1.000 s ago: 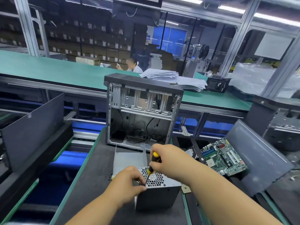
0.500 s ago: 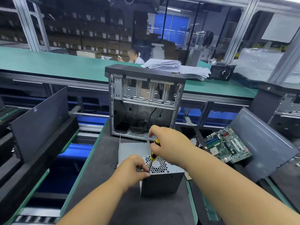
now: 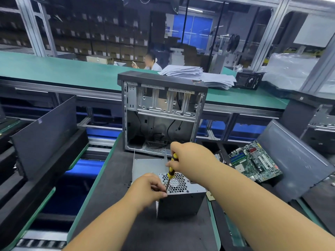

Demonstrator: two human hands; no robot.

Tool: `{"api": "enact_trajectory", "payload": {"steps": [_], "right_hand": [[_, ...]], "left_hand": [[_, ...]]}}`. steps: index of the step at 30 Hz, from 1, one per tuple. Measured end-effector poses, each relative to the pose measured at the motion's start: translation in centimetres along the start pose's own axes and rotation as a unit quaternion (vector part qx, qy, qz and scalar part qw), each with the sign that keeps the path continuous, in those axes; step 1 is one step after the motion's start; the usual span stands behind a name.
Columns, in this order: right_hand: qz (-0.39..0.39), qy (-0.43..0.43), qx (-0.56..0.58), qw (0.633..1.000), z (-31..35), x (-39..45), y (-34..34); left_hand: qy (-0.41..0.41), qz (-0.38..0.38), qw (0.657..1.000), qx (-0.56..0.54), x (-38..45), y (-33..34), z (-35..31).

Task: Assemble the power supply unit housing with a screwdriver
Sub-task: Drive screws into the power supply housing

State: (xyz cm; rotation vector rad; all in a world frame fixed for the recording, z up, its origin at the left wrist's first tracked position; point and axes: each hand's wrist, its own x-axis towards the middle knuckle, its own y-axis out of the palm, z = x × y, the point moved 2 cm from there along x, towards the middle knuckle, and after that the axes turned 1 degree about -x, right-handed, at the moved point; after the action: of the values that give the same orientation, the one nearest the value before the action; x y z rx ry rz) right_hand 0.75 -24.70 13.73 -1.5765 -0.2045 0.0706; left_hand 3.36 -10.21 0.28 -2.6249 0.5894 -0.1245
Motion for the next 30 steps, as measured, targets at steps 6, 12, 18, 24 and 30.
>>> {"api": "enact_trajectory", "payload": {"steps": [6, 12, 18, 24, 30], "right_hand": [[-0.020, 0.049, -0.101, 0.993, -0.1, 0.6, 0.5], [-0.026, 0.036, -0.006, 0.999, -0.3, -0.3, 0.9], [-0.019, -0.038, 0.066, 0.997, -0.1, -0.6, 0.1], [-0.013, -0.009, -0.043, 0.999, -0.1, 0.3, 0.2], [-0.036, 0.054, -0.092, 0.994, 0.1, 0.5, 1.0]], "left_hand": [[0.005, -0.009, 1.000, 0.007, 0.0, 0.1, 0.0], [-0.021, -0.010, 1.000, 0.006, -0.3, 0.3, 0.0], [-0.123, -0.056, 0.982, -0.135, -0.3, 0.3, 0.7], [-0.199, -0.016, 0.967, -0.160, -0.3, 1.1, 1.2], [-0.203, -0.011, 0.970, -0.135, -0.1, 1.0, 0.7]]}}
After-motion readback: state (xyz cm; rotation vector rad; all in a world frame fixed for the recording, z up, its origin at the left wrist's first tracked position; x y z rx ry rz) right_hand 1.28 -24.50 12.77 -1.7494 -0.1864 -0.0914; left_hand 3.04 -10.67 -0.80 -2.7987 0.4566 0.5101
